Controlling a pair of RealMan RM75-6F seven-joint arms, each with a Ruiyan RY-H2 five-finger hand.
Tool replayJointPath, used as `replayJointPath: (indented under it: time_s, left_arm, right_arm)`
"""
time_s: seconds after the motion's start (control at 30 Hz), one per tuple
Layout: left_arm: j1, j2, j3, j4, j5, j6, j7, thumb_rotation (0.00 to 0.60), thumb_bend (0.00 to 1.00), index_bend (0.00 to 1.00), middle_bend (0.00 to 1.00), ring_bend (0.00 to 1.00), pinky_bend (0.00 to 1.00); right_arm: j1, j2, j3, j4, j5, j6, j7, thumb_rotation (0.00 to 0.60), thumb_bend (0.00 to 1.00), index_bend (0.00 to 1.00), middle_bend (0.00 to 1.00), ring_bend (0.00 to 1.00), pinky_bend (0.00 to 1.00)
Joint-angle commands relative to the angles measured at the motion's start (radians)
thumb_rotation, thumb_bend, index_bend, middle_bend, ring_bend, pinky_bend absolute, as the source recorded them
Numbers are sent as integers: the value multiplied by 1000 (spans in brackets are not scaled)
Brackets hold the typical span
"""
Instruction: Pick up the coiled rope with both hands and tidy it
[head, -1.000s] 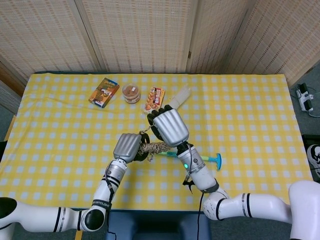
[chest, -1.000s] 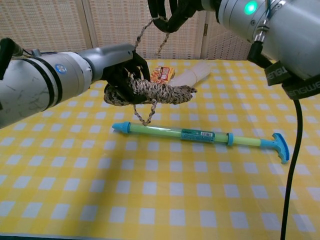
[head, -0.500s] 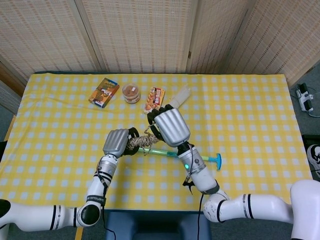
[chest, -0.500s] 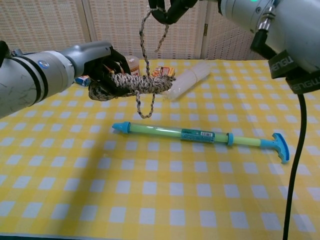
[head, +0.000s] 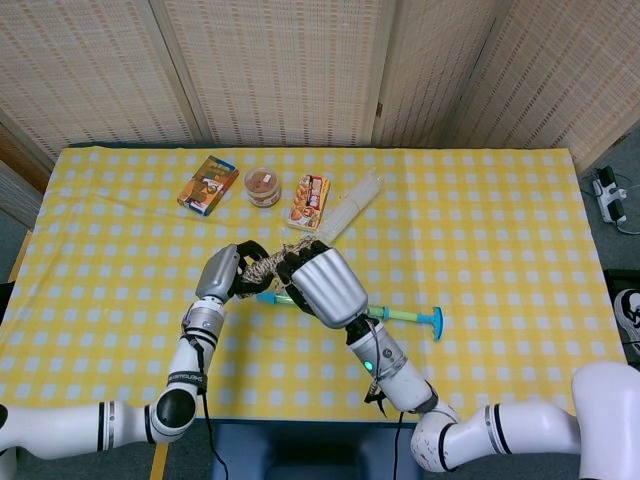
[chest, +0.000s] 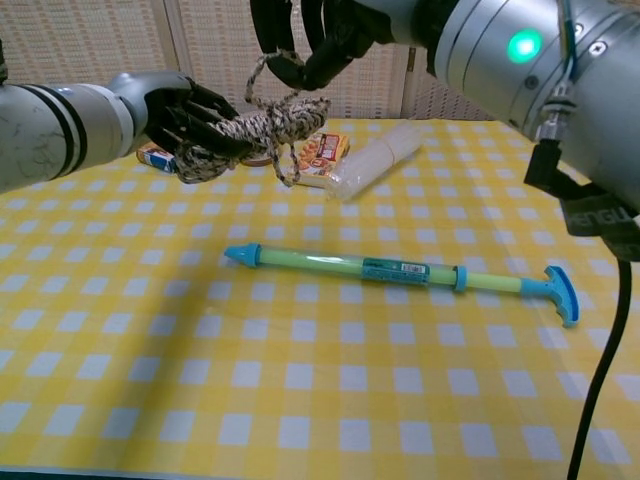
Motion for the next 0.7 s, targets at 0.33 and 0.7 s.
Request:
replayJointPath:
  time_s: [0.33,0.7]
  left_arm:
    - [141,214,-148,-109,-95,-312,-361,600,591,648,678,665,791]
    - [222,310,-205,-112,-21,-497,-627,600,591,648,678,659,791]
  right_arm:
    - [-94,-1,-111,86,-137,31,172,600,550,688,577,581,480]
    - [-153,16,-149,164,-159,5,301,600,551,691,580,578,480]
